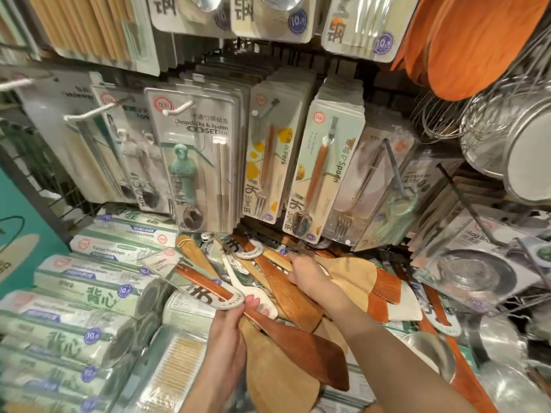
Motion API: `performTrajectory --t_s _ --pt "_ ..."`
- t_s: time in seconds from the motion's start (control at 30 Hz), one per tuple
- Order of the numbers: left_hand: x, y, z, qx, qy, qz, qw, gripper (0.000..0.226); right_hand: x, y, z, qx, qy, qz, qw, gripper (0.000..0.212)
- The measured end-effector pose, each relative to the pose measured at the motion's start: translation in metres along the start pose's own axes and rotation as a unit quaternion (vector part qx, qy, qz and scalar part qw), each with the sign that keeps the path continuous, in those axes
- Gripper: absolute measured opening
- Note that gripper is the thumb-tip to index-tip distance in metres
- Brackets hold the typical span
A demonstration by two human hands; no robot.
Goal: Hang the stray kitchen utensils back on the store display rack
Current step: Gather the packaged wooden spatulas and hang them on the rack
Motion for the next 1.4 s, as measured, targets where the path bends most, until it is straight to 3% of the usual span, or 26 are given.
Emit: performTrajectory --t_s 0.1,0.23,0.43,0.6,0.87,1.07,1.2,1.27,1.4 --pt "-0.001 0.004 -0.001 0.003 -0.002 -0.002 1.0 0.017 0.01 -0.011 -0.014 0.017 -0.014 0.019 1.0 0.051" --pt "-0.006 0.011 0.0 0.008 -0.02 -0.014 1.0 0.015 0.027 -0.02 -0.042 0.038 -0.027 0.021 0.999 0.041" --pt "-0.016 0.033 -0.006 -0.034 -0.007 -0.043 0.998 0.005 0.082 -0.028 -0.099 0.079 0.031 -0.047 0.995 0.031" --pt "-0.039 0.049 -0.026 -0.041 0.002 -0.057 0.998 0.013 0.118 -0.028 -0.152 0.089 0.02 -0.074 0.993 0.04" --pt "-0.079 0.08 -0.085 -0.022 0.027 -0.014 0.999 0.015 0.167 -0.04 -0.222 0.144 0.011 -0.04 0.989 0.028" --pt "-0.098 0.126 -0.143 -0.026 0.062 -0.031 0.997 0.019 0.165 -0.054 -0.285 0.143 -0.093 0.04 0.984 0.018" --pt "-0.092 0.172 -0.179 -0.084 0.104 -0.011 0.991 0.019 0.152 -0.085 -0.337 0.149 -0.161 0.103 0.97 0.028" --pt "-0.088 0.201 -0.191 -0.092 0.125 0.001 0.988 0.013 0.148 -0.106 -0.361 0.161 -0.203 0.174 0.95 0.029" --pt "-0.073 0.272 -0.209 -0.14 0.161 0.04 0.976 0.015 0.14 -0.155 -0.405 0.196 -0.287 0.302 0.888 0.011"
Point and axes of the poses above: each hand's wrist, its own z-axis towards the middle knuckle, its own y-axis out of the palm, x = y × z, the point moved 6 cm from there along z, towards the middle knuckle, and after that the axes turned 13 degrees about -x, right-handed, at the moved point
